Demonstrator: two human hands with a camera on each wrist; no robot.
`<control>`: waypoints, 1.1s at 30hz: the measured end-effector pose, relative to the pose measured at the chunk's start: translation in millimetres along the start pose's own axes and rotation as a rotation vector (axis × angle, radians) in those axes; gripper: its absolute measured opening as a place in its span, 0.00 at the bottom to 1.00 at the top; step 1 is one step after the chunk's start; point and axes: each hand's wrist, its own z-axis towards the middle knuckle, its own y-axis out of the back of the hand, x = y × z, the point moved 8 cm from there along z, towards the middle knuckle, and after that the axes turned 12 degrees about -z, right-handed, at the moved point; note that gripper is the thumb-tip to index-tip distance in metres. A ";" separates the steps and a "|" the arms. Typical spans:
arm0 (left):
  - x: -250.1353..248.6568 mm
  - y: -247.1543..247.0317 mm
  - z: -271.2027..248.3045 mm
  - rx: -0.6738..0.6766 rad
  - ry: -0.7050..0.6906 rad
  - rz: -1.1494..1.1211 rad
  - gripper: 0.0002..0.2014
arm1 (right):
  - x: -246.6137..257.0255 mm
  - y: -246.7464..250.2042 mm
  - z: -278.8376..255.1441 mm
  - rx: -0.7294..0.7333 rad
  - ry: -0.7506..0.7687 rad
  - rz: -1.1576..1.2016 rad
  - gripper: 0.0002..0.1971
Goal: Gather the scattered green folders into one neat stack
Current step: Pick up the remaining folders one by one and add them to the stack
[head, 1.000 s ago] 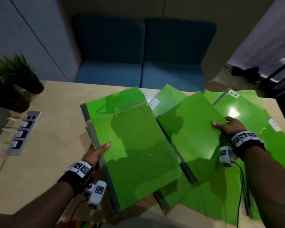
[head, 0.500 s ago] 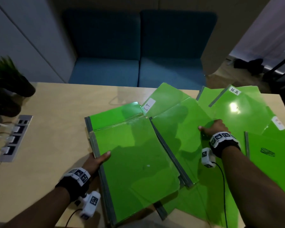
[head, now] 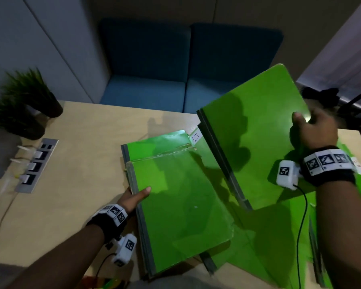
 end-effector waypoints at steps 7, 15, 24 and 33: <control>-23.6 -9.4 -21.3 0.033 -0.071 -0.087 0.53 | 21.4 -143.3 -97.0 0.490 -0.065 0.188 0.38; -26.1 -9.8 -17.3 0.107 -0.159 0.057 0.81 | 36.5 -221.0 -191.5 0.858 0.066 -0.035 0.22; -7.6 -7.4 -13.2 0.088 -0.017 -0.229 0.52 | 58.0 -227.2 -214.4 0.861 0.223 -0.169 0.35; 11.8 92.1 -25.8 -0.055 -0.050 -0.410 0.34 | 34.3 -188.1 -159.2 0.525 0.031 -0.220 0.34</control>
